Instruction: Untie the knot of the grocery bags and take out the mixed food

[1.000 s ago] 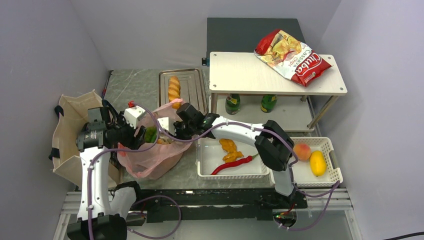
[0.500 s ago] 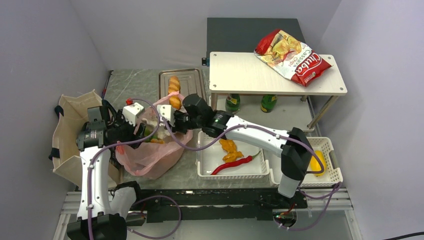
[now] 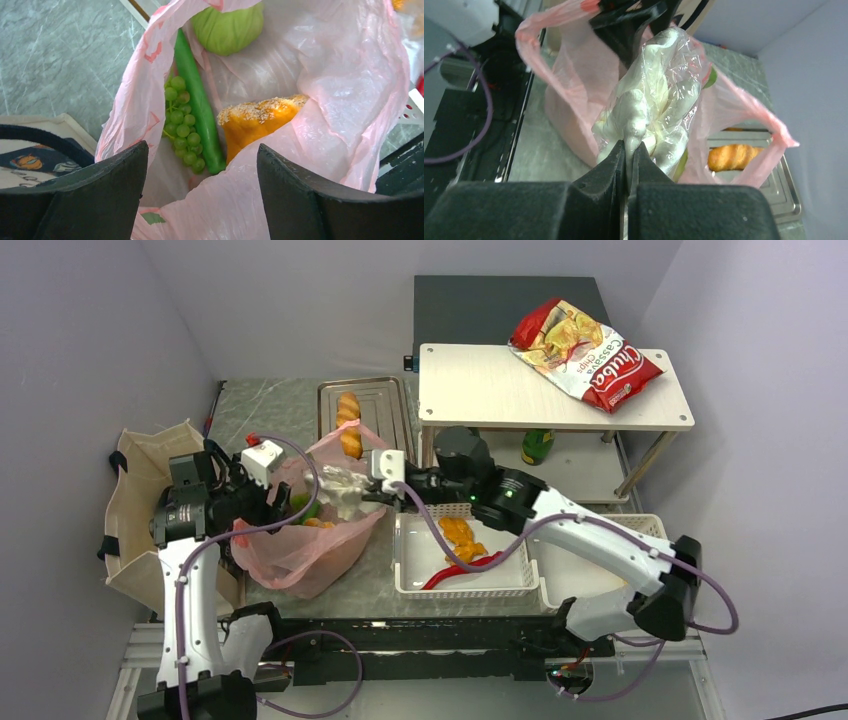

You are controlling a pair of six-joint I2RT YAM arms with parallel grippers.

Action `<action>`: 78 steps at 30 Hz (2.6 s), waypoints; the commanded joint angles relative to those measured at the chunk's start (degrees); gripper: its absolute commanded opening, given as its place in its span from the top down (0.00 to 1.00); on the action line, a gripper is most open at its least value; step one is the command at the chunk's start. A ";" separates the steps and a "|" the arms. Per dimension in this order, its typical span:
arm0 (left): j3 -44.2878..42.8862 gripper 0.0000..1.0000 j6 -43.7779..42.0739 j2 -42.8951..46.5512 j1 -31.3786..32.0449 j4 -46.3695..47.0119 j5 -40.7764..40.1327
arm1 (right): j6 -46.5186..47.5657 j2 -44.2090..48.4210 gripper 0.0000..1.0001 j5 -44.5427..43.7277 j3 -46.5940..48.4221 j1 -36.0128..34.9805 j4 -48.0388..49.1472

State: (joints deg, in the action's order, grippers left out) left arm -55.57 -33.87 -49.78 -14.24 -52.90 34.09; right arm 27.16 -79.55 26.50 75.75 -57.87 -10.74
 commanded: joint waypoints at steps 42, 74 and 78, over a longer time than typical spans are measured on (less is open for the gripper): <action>0.24 0.43 -27.98 7.26 9.33 -4.64 14.82 | -8.44 -1.73 0.27 -8.25 0.71 8.27 -4.00; 15.46 0.38 -49.40 -5.83 22.35 28.22 1.25 | -10.52 -24.58 1.00 -9.99 20.53 6.49 0.45; 14.04 0.22 -48.62 -12.72 24.81 32.97 -1.89 | -10.99 -24.63 1.00 -9.63 20.83 6.53 0.02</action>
State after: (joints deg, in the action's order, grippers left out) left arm -39.77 -81.34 -57.69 8.69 -27.07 34.50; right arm 18.55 -107.04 15.03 93.82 -51.46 -12.03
